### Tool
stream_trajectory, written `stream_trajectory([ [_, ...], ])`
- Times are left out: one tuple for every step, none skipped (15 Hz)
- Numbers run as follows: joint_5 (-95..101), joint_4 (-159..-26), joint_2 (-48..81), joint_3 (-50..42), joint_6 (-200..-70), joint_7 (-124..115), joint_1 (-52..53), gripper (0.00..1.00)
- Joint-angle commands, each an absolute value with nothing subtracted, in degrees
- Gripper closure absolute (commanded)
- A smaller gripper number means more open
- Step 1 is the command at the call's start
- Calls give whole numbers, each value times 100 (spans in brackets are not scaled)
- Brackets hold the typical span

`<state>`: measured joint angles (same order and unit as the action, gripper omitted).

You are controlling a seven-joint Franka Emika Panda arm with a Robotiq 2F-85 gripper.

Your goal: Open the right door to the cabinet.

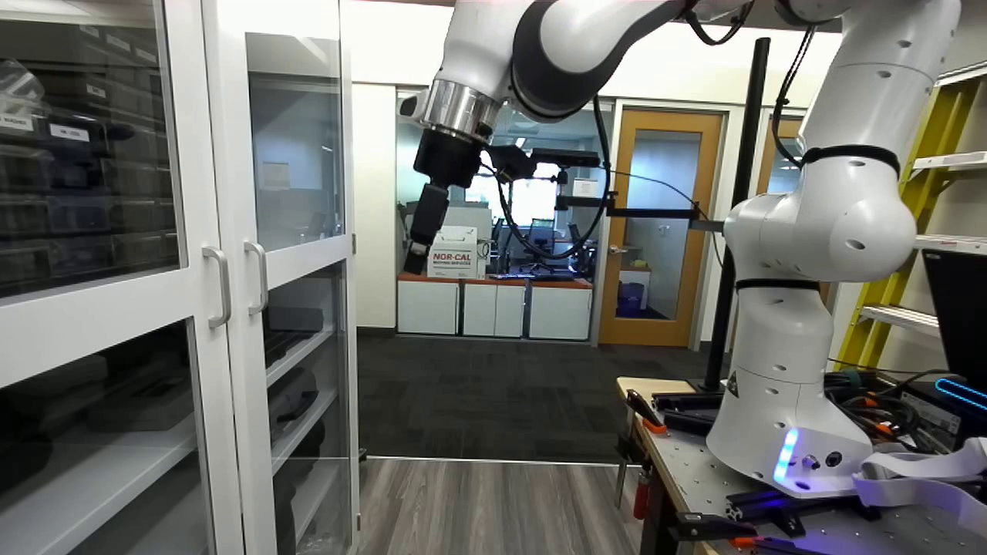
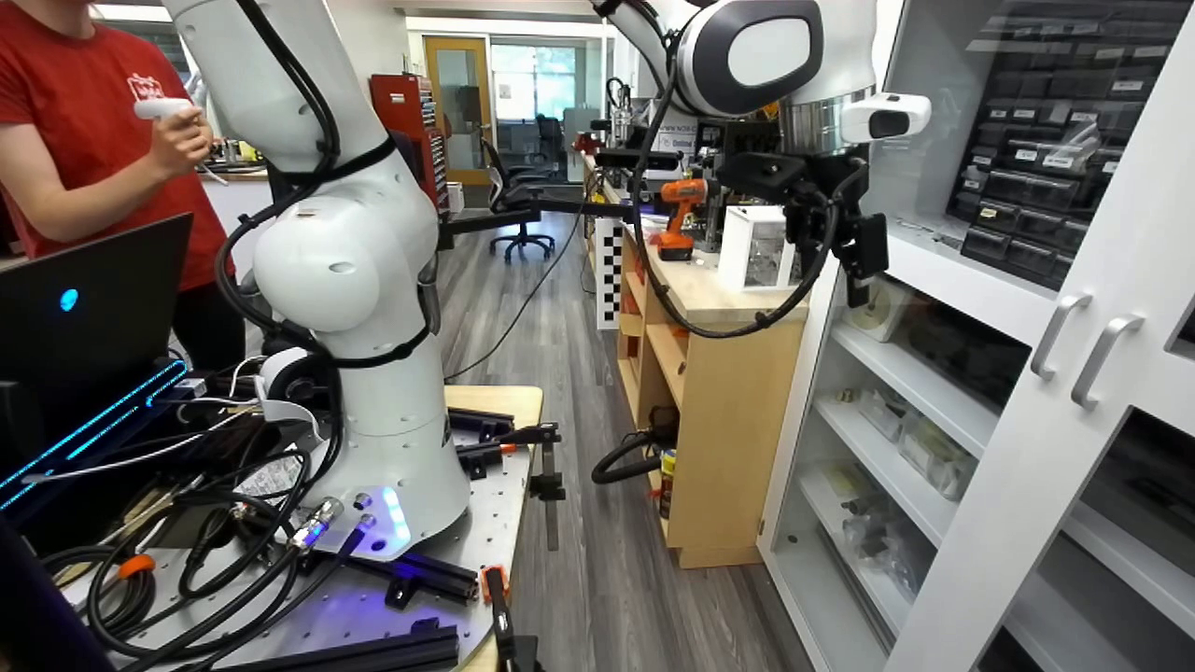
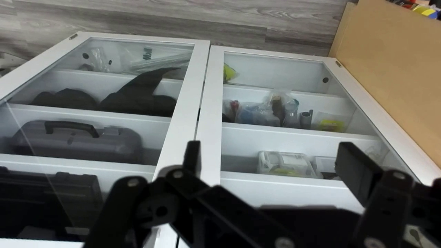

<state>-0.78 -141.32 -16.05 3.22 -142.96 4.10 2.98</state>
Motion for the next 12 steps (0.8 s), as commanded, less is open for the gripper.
stream_trajectory([
  [130,-13787,-1153,273,-14696,376,225,0],
  [152,-13700,-1036,255,-14787,369,204,0],
  [168,-13601,-916,230,-14880,369,183,0],
  [187,-13515,-809,205,-14960,372,166,0],
  [204,-13415,-687,176,-15052,376,137,0],
  [216,-13311,-578,151,-15104,372,116,0],
  [238,-13223,-468,115,-15214,404,96,0],
  [239,-13140,-376,88,-15299,432,86,0],
  [247,-13050,-279,66,-15385,450,65,0],
  [287,-12982,-199,45,-15474,450,49,0],
  [289,-12900,-118,20,-15541,474,45,0],
  [168,-13094,-308,52,-15360,420,106,0],
])
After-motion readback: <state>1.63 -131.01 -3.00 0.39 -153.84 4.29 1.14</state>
